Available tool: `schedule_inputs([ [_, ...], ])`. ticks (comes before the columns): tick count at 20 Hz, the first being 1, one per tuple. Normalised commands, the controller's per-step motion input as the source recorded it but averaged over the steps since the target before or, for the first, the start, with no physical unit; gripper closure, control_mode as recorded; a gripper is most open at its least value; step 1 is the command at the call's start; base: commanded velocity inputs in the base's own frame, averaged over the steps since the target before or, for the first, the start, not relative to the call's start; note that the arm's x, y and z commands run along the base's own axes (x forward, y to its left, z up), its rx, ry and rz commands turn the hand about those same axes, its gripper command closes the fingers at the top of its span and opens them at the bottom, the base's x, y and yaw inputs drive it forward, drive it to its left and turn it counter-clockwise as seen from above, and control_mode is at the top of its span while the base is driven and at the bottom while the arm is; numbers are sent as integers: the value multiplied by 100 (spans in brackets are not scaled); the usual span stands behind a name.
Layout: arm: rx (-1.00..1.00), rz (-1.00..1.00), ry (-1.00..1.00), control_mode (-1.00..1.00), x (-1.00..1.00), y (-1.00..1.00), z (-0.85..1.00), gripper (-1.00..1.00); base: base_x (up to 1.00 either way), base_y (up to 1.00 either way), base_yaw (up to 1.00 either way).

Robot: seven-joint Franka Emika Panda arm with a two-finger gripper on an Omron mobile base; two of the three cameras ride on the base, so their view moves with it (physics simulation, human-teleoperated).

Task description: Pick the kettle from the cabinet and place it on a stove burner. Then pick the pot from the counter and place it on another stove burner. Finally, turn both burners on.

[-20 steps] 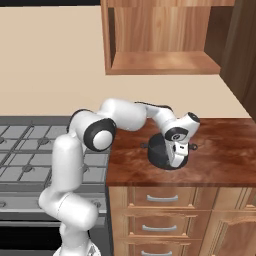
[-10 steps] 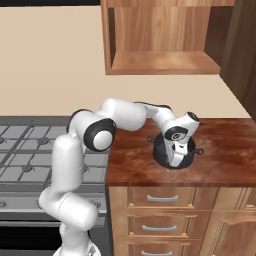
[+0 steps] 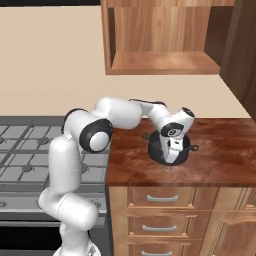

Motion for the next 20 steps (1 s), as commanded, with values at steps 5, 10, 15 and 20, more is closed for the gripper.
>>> schedule_inputs([
  [5,-4,0,0,-100,-7,36,20,100,0,0,0],
  [10,-5,0,0,-100,-14,41,17,100,0,0,0],
  [15,-5,0,-1,-100,-22,48,12,100,0,0,0],
  [20,-5,0,-1,-100,-24,51,13,100,0,0,0],
])
